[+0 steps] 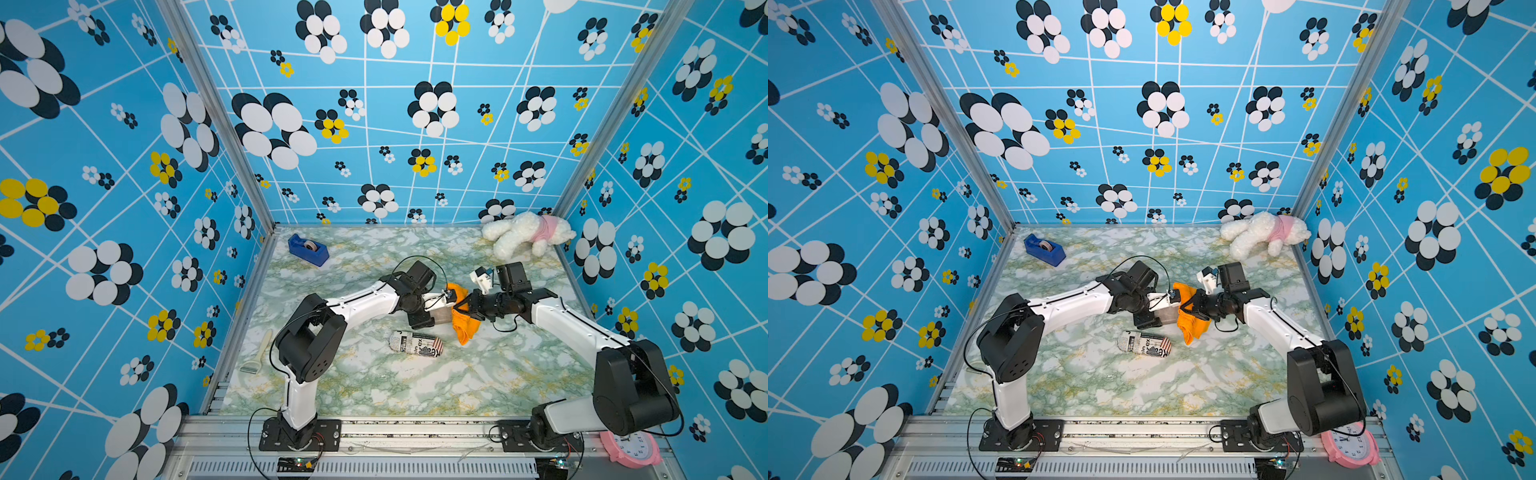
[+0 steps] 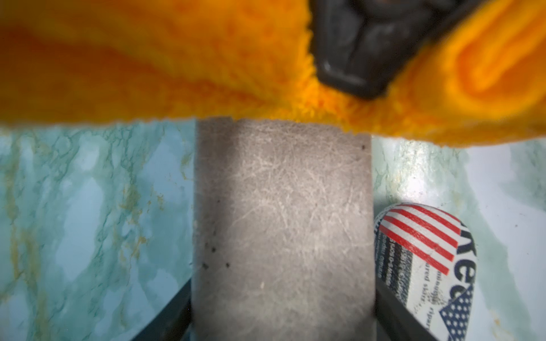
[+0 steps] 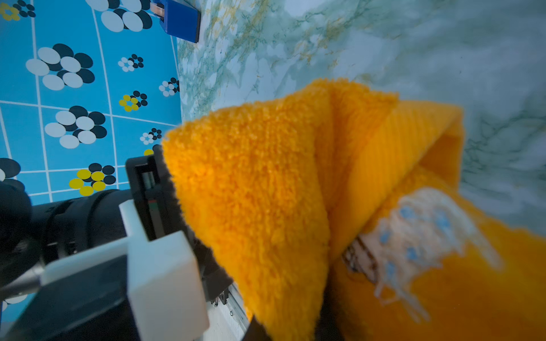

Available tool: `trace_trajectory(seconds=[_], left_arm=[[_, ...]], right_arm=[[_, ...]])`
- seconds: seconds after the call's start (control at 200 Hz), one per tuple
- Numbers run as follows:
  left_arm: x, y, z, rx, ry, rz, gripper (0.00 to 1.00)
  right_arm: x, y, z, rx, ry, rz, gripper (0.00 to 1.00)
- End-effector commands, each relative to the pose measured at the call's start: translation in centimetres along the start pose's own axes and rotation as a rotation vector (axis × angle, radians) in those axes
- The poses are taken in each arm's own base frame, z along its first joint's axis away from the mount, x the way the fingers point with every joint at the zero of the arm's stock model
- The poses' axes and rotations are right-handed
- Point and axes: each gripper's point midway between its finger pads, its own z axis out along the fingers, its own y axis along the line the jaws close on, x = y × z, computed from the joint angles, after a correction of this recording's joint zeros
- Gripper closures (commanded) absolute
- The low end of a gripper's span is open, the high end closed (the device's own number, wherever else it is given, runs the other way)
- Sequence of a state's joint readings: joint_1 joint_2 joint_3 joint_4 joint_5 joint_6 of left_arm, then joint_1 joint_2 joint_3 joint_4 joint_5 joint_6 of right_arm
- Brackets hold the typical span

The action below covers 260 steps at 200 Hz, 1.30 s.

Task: Wipe the eyeglass case
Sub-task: Wipe the dirt from the eyeglass case.

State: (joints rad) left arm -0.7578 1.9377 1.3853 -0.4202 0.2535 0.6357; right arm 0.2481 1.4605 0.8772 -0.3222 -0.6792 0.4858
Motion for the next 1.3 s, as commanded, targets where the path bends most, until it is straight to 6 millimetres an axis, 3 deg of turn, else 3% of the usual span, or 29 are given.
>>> trace_trajectory(seconds=[0.0,0.205,0.39,0.815,0.915,1.099,1.294], left_arm=[[-3.4,0.5,0.5,0.020,-0.103,0.029,0.63],[-4.2,0.0,2.3,0.038,-0.133,0.028,0.63],[-5.3,0.1,2.1,0.053,-0.204,0.004,0.62],[-5.8,1.6,2.6,0.057,-0.233,-0.022,0.63],[-6.1,1.7,2.2,0.043,-0.241,-0.010,0.64],[-5.4,1.2,1.6,0.036,-0.238,0.008,0.64],[-5.3,0.6,1.3,0.038,-0.241,0.022,0.64]], right_arm=[[0.0,-1.2,1.1,0.031,0.025,-0.007,1.00],[-0.2,-2.4,3.4,0.016,0.092,0.018,1.00],[-0.2,-2.5,4.9,-0.042,0.126,0.033,1.00],[1.2,-2.5,6.8,-0.150,0.147,0.075,1.00],[0.9,-2.6,6.2,-0.150,0.135,0.077,1.00],[-0.3,-6.2,2.9,-0.040,0.075,0.117,1.00],[-0.9,-5.8,1.7,0.004,0.055,0.082,1.00]])
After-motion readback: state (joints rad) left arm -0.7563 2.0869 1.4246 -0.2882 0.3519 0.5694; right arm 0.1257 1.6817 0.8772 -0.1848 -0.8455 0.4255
